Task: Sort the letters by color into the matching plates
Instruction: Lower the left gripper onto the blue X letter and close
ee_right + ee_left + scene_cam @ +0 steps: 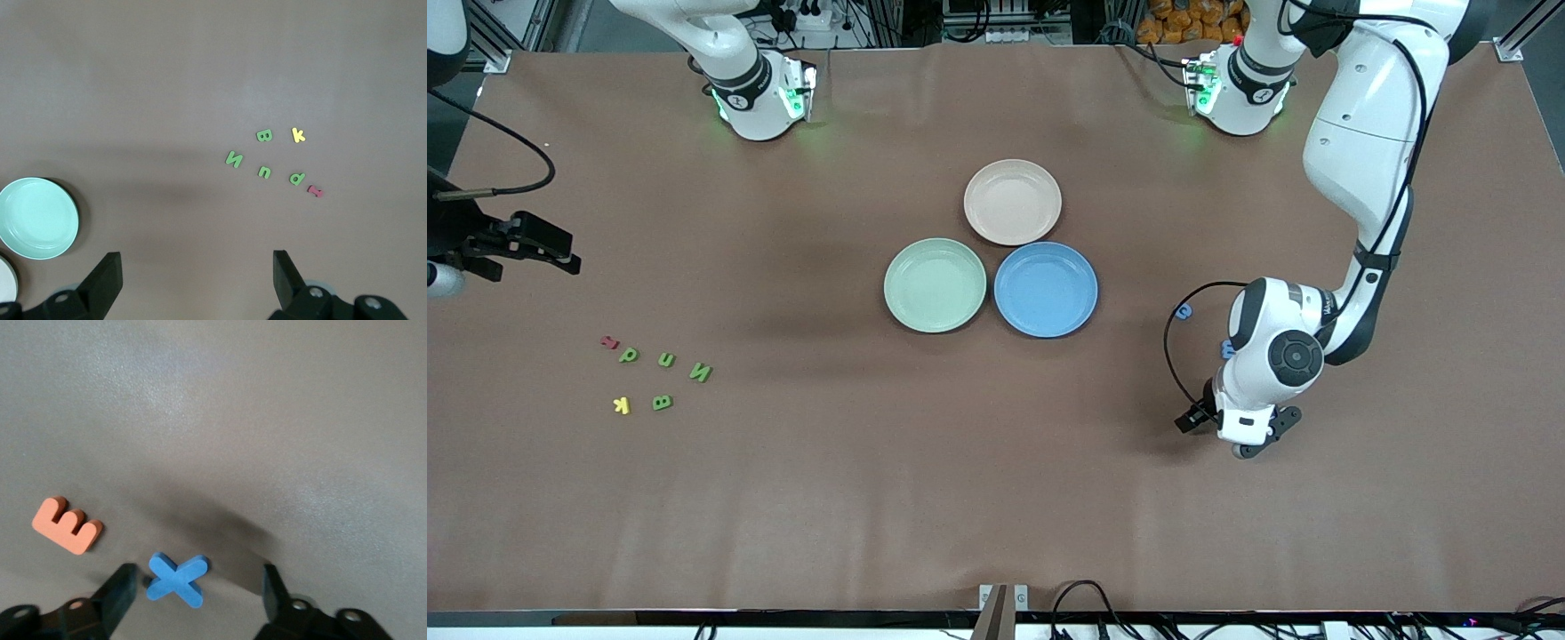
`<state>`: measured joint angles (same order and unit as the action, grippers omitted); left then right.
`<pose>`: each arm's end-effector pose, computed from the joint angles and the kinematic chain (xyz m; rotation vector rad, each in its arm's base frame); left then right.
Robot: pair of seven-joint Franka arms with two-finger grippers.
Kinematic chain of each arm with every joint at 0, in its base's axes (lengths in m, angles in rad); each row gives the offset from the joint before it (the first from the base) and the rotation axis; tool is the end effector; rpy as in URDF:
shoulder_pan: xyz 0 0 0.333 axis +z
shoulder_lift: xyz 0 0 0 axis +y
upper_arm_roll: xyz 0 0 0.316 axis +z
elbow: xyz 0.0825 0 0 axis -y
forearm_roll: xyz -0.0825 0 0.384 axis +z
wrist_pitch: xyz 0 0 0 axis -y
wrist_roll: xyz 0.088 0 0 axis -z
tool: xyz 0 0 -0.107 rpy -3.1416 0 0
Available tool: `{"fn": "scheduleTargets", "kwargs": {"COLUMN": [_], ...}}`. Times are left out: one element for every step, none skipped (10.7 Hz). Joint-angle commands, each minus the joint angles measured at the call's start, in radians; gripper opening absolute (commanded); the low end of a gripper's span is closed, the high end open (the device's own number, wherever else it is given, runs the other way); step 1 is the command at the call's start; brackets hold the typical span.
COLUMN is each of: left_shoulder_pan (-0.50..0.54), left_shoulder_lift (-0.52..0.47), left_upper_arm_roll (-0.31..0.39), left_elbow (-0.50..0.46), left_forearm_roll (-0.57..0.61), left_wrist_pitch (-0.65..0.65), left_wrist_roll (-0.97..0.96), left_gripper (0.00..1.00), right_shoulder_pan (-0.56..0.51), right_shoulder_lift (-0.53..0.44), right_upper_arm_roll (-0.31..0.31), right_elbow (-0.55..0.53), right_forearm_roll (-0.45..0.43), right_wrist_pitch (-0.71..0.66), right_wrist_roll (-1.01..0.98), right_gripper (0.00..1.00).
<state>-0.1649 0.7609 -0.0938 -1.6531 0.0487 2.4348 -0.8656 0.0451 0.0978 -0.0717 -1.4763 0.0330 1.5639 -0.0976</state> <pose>0.6643 -0.1683 0.1698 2.9642 0.9117 0.0056 0.5840 -0.0098 0.6129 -3.1130 -0.1111 0.0130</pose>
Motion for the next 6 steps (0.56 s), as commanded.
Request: {"fn": "scheduleTargets", "kwargs": {"left_shoulder_pan": [-0.001, -0.004, -0.004, -0.004, -0.004, -0.004], "left_shoulder_lift": [-0.028, -0.029, -0.031, -0.032, -0.032, -0.032], "left_upper_arm_roll": [-0.007, -0.007, -0.007, -0.007, -0.007, -0.007], "left_elbow": [-0.033, -0.033, -0.033, -0.033, -0.031, -0.03], "left_forearm_roll": [-0.006, -0.006, -0.006, -0.006, -0.006, -0.006], "left_wrist_pitch": [0.01, 0.009, 0.009, 0.009, 0.009, 0.009], "left_wrist_roll": [-0.03, -0.055, -0.067, -0.067, -0.067, -0.067], "left_gripper": [0.0, 0.0, 0.0, 0.0, 0.0, 0.0], "right_shoulder_pan": [-0.002, -0.001, -0.001, 0.001, -0.001, -0.001], "right_shoulder_lift": [0.0, 0.0, 0.002, 0.002, 0.002, 0.002], "right_upper_arm_roll": [0.004, 0.006, 0.004, 0.004, 0.004, 0.006], "right_elbow": [0.005, 0.005, 0.005, 0.005, 0.005, 0.004], "right_forearm_roll": [0.002, 0.001, 0.001, 0.001, 0.001, -0.005], "right_wrist_pitch": [0.002, 0.002, 0.004, 0.004, 0.005, 0.005], "right_wrist_roll": [-0.001, -0.001, -0.001, -0.001, -0.001, -0.001], "right_gripper": [1.0, 1.0, 1.0, 1.0, 1.0, 1.0]}}
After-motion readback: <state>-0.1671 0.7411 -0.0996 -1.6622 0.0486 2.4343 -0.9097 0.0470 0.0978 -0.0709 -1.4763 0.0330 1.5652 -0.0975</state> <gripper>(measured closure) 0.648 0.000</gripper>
